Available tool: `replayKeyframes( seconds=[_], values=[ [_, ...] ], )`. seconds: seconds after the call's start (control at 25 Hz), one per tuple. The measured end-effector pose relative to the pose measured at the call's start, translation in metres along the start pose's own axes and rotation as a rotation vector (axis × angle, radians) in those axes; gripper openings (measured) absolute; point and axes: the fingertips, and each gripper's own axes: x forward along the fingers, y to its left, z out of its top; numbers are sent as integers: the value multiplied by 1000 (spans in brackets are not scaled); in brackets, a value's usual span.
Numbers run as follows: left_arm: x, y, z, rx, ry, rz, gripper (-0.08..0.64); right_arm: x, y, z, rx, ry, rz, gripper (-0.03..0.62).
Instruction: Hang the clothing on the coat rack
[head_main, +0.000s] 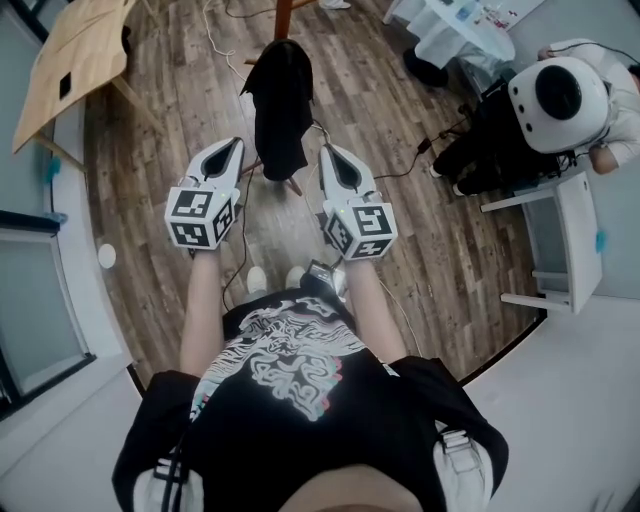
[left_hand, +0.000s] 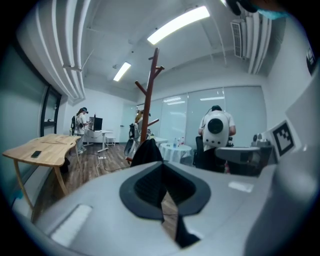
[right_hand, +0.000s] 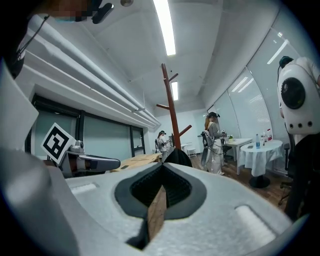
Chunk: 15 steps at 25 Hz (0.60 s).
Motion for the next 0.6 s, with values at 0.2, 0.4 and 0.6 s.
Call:
replayKeyframes(
  seconds=[0.2,0.4,0.6],
  values=[
    [-8,14,-5,-16,-7,19,-11,5,13,-3,9,0,11,-2],
    [-10,18,-3,-10,-10,13,-11,11,23,-2,-4,4,21,-2],
    [-13,19,-6,-9,-9,21,-11,9,24,-6,3,6,21,-2]
  ],
)
